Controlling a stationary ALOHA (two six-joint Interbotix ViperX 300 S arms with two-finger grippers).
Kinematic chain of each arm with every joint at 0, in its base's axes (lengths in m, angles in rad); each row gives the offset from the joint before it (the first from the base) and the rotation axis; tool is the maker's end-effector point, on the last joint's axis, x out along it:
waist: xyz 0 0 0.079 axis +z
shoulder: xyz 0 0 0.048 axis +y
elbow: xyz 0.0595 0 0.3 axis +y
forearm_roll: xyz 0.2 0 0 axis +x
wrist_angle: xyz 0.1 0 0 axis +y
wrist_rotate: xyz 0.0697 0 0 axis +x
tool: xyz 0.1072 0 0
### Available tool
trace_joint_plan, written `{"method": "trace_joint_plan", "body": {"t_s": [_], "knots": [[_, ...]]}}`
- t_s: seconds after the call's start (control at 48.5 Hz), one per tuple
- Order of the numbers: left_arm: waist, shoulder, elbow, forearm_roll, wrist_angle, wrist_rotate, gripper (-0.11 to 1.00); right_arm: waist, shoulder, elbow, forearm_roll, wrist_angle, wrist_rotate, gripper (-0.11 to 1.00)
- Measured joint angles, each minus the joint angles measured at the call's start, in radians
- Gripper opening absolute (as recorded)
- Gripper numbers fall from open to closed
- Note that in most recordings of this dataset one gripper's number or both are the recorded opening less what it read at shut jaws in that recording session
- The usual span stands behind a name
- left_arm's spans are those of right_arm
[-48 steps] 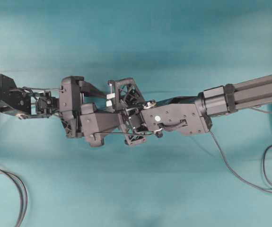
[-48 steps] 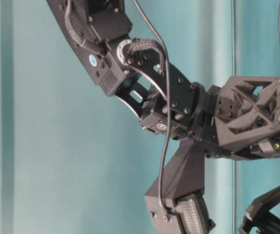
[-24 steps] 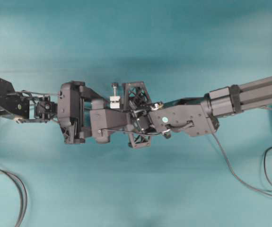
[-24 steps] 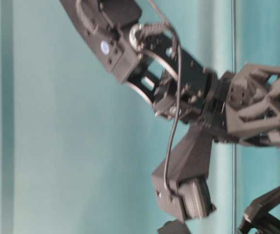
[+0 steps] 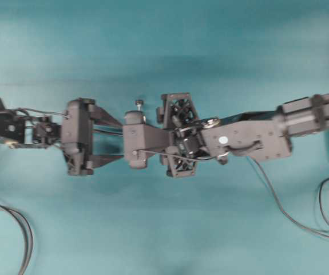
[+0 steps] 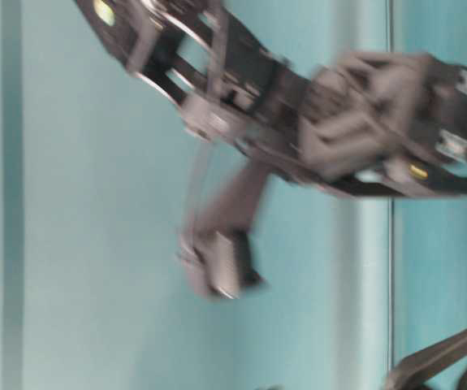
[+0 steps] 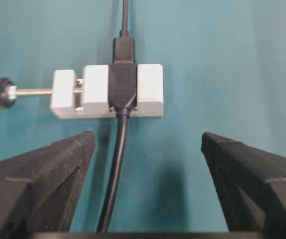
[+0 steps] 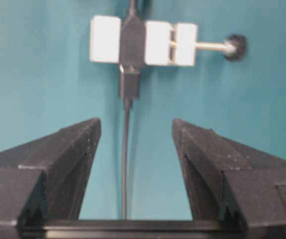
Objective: Insert the USB cable into the female connector supported by the left arm.
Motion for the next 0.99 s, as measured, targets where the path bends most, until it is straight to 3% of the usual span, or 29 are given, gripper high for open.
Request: {"method": "trace_joint_plan", "body": {"t_s": [0.124, 0.371, 0.702, 0.846, 0.991], "knots": [[0.0, -0.097, 0.038, -0.005, 0.014, 0.0, 0.93, 0.0, -0.064, 0.044, 0.0, -0.049, 0.032, 0.65], [-0.002, -0.216, 0.064, -0.009, 0.114, 0.0, 0.93, -0.003, -0.187, 0.173, 0.0, -0.156, 0.166, 0.65], [0.014, -0.393, 0.123, -0.025, 0.207, 0.0, 0.93, -0.025, -0.495, 0.414, 0.0, -0.206, 0.29, 0.65], [0.041, -0.515, 0.175, -0.031, 0.222, 0.0, 0.93, -0.061, -0.618, 0.531, 0.0, -0.308, 0.305, 0.65], [0.046, -0.666, 0.229, -0.031, 0.245, 0.0, 0.93, -0.117, -0.753, 0.687, 0.0, -0.512, 0.305, 0.65]]}}
